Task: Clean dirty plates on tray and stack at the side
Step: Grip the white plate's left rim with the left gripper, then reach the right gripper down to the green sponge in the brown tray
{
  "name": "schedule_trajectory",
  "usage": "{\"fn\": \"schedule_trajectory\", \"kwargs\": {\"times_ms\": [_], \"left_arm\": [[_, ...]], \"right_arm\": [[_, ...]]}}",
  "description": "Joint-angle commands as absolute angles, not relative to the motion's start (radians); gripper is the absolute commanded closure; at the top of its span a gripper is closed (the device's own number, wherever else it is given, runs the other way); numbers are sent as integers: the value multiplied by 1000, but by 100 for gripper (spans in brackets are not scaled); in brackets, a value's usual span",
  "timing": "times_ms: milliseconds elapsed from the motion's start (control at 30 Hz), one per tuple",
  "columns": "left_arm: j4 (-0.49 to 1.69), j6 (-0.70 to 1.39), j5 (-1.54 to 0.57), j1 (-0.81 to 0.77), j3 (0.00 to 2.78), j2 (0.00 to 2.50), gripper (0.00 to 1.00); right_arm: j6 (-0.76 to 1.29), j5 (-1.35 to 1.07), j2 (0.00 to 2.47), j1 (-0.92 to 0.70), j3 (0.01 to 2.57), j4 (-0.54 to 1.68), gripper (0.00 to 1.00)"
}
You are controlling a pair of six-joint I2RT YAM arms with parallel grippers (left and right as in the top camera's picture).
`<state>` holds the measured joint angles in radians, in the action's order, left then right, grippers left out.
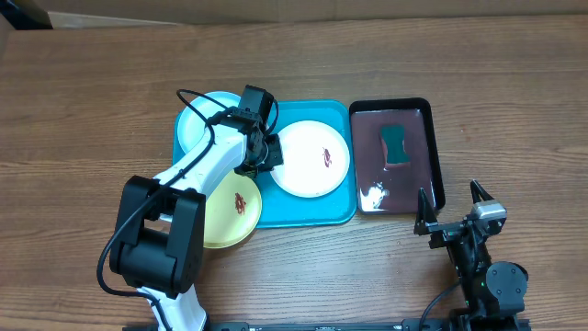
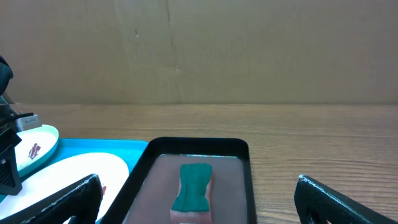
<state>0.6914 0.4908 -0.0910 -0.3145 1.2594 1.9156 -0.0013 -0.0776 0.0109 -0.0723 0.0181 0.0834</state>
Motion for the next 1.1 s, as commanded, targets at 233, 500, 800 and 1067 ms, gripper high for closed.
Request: {"fn": "schedule_trajectory", "kwargs": {"times_ms": [233,500,800,1067], "left_arm": [[706,466,-97,-295,1279,1918,96],[714,453,-132,-250,1279,1918,96],[728,449,-131,-250,1279,1918,96],[725,449,-132,-250,1279,1918,96]], "right_arm": [[-3,-143,6,-68,47,87,0],[14,14,249,-68,461,350,0],[23,-31,1029,-68,1246,967,0],[25,-279,1452,-69,1529,1218,31]]}}
